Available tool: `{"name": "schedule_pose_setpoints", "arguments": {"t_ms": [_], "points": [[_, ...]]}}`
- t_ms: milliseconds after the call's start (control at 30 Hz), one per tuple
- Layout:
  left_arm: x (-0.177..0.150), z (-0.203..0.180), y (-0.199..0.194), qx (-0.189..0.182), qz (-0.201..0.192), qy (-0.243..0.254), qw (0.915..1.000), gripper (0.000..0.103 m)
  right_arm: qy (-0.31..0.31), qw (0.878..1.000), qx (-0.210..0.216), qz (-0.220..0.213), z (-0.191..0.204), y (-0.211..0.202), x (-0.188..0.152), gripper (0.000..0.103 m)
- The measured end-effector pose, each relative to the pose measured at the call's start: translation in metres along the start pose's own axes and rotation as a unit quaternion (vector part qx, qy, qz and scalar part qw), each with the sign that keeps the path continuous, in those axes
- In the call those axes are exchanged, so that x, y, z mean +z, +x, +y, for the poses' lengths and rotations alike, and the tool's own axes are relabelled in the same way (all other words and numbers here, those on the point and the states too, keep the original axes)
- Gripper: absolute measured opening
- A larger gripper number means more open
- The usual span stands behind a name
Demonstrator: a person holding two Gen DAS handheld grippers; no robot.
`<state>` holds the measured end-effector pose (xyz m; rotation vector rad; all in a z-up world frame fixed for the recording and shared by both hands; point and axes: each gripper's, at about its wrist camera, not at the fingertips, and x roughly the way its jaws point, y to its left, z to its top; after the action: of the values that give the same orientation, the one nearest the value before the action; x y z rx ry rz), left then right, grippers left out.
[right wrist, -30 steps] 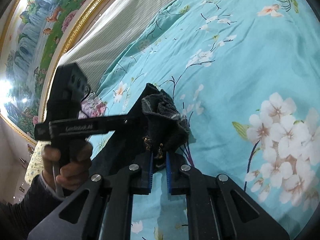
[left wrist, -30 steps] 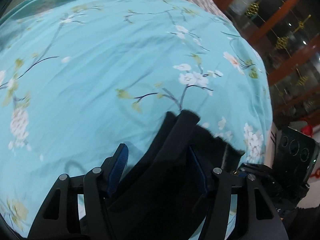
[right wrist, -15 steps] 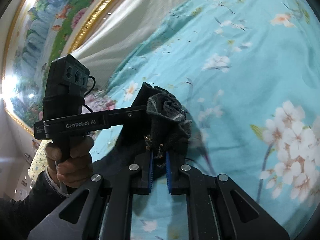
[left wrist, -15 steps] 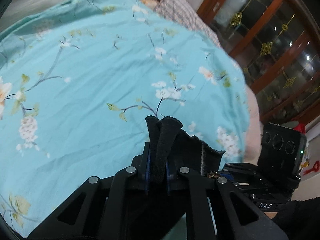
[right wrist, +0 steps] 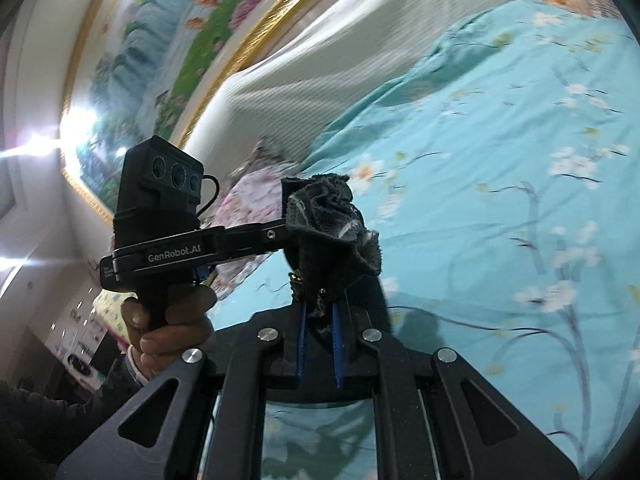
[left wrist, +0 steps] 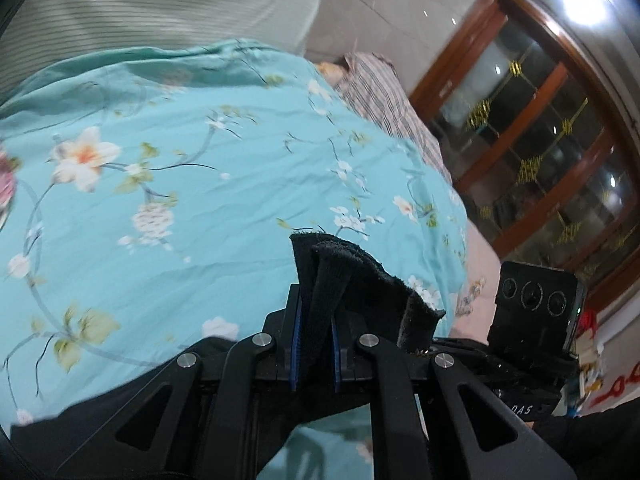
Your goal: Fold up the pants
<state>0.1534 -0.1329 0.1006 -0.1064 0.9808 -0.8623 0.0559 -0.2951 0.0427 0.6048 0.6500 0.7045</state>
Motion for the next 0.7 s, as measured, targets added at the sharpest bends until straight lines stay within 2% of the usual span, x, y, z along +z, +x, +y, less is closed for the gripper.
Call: {"name": "schedule_pose_setpoints", "arguments": {"t_ms": [300, 700], "points": [[-0.044, 0.043, -0.054, 0.013, -0.045, -0.06, 0.9971, 0.01, -0.035, 0.998, 0.031, 0.047, 0.043, 0.042, -0.017, 0.012], [-0.107, 0.116, -0.076, 0.04, -0.054, -0.148, 0.9867, 0.011, -0.063, 0.988, 0.034, 0.137, 0.067, 0.118, -0.054, 0.012]]}}
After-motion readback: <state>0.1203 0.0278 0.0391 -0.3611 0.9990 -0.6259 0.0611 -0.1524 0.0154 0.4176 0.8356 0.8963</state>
